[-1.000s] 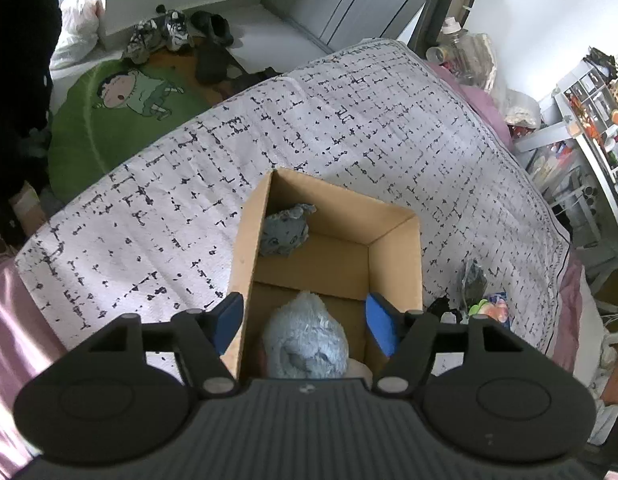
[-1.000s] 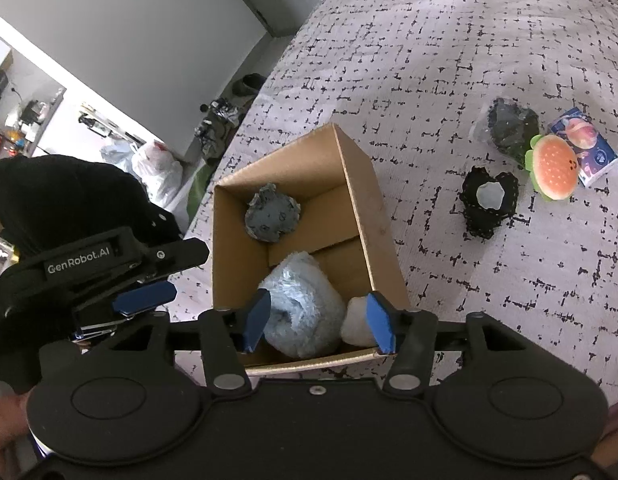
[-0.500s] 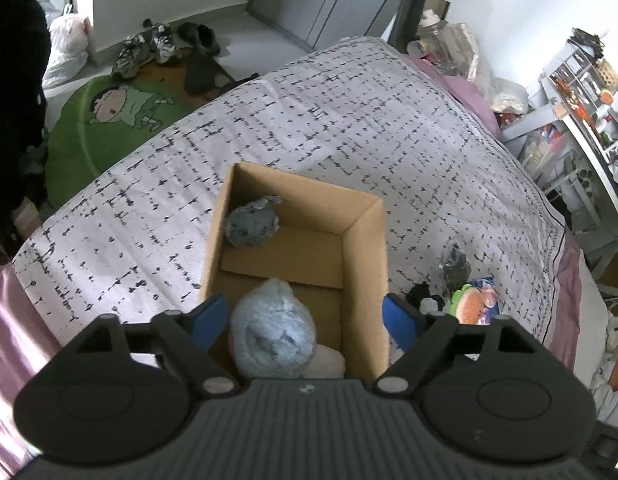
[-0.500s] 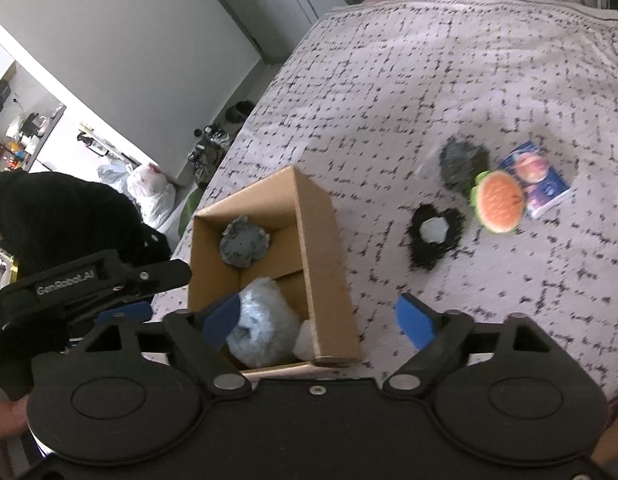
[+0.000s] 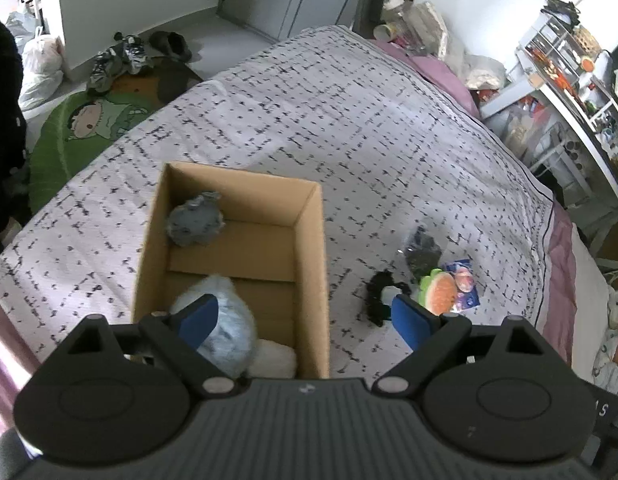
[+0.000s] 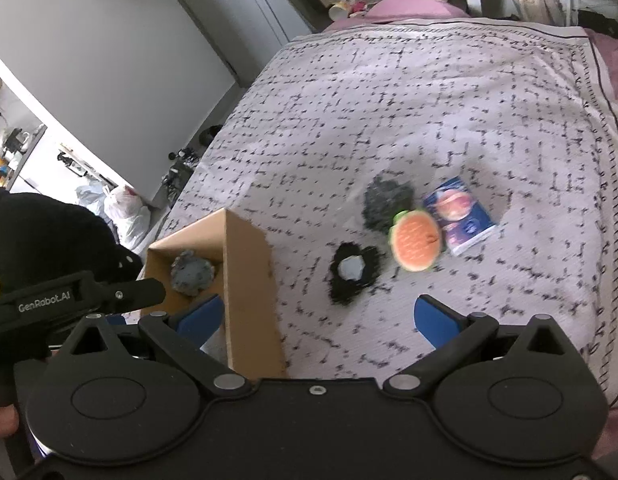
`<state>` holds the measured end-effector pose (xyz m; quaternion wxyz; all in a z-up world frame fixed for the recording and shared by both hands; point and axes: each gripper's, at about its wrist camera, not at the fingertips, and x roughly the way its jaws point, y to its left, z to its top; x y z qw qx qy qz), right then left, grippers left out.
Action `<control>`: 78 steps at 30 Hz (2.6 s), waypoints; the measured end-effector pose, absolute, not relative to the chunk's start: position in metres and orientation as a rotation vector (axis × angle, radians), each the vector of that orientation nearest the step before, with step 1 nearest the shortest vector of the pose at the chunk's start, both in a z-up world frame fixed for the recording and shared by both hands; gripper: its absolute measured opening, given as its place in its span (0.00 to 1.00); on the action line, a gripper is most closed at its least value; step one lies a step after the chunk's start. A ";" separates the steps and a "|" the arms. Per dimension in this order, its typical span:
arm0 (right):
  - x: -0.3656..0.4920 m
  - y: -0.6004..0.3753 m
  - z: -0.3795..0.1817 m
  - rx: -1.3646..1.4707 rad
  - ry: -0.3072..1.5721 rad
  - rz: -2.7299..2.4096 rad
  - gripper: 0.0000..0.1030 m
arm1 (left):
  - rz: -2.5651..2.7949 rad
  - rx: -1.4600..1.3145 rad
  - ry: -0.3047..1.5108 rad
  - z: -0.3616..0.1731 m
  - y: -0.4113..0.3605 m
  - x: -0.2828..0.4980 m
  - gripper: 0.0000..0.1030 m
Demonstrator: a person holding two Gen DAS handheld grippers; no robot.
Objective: Organize soft objects
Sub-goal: 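Move both tools back toward the burger squishy and black scrunchie, then close the left gripper on the black scrunchie while the right gripper grasps the blue card box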
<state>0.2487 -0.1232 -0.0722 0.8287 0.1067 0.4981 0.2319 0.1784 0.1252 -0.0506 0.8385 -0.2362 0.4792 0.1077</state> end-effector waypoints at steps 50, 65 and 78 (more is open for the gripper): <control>0.379 -0.206 -0.197 0.461 1.200 0.402 0.71 | 0.150 -0.417 1.158 -0.156 0.007 0.304 0.68; 0.378 -0.192 -0.204 0.322 1.152 0.410 0.33 | 0.168 -0.401 1.212 -0.193 0.007 0.316 0.45; 0.360 -0.207 -0.187 0.338 1.127 0.371 0.18 | 0.144 -0.426 1.125 -0.167 0.018 0.292 0.19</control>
